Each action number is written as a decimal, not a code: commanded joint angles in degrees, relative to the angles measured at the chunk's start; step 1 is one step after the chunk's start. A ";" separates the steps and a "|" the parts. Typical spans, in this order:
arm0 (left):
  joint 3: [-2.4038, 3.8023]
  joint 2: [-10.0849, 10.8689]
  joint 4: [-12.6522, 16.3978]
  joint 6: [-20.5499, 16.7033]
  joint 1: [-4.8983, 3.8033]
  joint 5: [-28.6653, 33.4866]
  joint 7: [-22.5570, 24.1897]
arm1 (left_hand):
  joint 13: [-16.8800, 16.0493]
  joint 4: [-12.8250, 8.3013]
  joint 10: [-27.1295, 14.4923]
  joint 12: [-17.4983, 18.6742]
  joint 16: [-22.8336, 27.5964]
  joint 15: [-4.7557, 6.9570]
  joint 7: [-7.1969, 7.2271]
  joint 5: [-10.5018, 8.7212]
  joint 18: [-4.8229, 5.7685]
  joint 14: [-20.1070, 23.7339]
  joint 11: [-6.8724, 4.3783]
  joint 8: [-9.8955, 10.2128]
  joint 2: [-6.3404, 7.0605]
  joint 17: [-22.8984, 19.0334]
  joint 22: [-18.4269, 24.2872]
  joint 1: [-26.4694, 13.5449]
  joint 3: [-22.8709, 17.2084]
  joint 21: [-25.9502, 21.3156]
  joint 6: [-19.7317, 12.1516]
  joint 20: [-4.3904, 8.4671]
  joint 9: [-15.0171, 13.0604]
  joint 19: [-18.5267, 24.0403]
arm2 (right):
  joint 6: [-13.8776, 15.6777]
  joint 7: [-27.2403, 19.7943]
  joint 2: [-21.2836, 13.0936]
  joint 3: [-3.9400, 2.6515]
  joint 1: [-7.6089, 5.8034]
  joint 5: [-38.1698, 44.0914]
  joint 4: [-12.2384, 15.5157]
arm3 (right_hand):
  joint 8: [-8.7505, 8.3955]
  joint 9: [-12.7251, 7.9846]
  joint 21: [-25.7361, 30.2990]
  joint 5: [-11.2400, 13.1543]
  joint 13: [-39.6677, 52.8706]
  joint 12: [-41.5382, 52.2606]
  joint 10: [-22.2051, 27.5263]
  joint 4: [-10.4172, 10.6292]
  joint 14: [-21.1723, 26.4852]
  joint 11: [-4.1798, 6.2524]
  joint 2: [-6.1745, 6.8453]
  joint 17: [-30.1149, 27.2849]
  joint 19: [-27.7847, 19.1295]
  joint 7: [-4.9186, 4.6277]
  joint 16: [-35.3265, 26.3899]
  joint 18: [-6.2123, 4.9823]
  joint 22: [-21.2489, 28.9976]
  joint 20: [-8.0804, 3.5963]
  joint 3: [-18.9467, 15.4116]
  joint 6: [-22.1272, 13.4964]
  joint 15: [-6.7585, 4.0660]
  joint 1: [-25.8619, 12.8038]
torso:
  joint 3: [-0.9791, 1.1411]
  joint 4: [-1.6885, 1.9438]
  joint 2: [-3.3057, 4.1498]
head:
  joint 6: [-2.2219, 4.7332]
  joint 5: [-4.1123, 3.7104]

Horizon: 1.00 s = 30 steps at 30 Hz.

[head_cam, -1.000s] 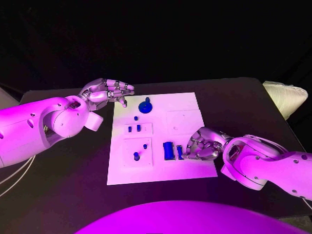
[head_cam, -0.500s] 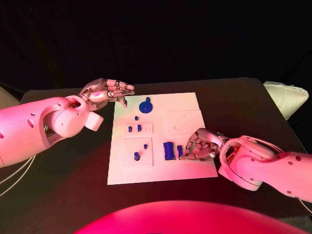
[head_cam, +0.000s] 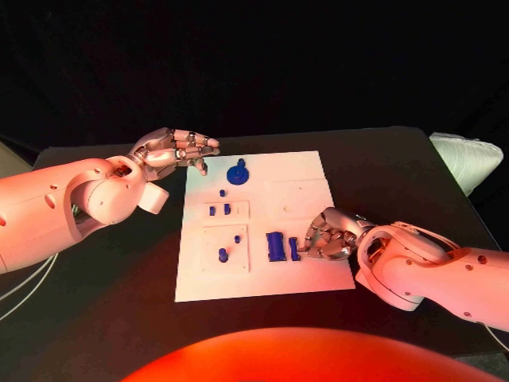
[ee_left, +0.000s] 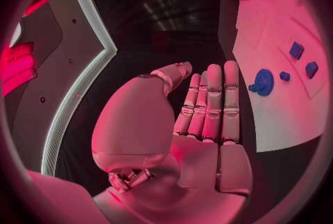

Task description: Assemble the parts on the task board

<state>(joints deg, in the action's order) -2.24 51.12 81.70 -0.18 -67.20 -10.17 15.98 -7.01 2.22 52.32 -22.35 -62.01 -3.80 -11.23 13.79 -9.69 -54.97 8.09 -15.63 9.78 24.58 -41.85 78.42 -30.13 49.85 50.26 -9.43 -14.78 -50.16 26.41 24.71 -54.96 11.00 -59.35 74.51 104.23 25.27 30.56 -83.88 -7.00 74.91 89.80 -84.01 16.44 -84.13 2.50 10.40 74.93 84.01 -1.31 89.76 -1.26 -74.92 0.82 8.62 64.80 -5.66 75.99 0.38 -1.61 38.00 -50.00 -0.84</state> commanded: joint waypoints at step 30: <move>-0.53 -5.37 -7.75 -7.58 0.40 7.61 9.34 | 1.45 2.45 1.70 -0.48 14.92 -2.12 0.32 -0.88 -0.28 8.80 0.37 -1.66 1.24 -6.55 6.48 -0.65 0.36 -12.23 -0.93 -2.24 0.31 7.33 | 3.90 -43.24 6.42 -1.43 -8.07 -51.22 -23.28 | -7.60 -5.53 75.84 -3.20 -26.98 -69.62 20.01 0.18 17.58 -6.97 1.69 -32.74 -18.78 -8.16 -49.40 -9.48 18.93 6.09 9.36 -13.89 6.55 6.39 | -1.36 -0.67 -3.09 | 4.81 0.47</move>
<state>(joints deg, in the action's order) -2.81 46.09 74.48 -4.37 -66.84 -6.25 20.86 -5.74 4.37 53.89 -23.04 -48.14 -5.79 -10.94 13.06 -9.70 -46.61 8.40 -17.17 10.50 18.51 -35.79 77.70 -29.90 38.39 49.54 -11.52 -14.52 -43.31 33.39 -10.62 -48.89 9.56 -67.38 33.49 81.93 17.91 25.39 -10.01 -10.55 51.63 22.91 -63.50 16.48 -67.48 -3.82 11.37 44.10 65.95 -8.76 43.70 -9.74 -58.11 6.53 16.80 50.98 0.51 82.69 -0.79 -2.23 35.68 -46.48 -0.54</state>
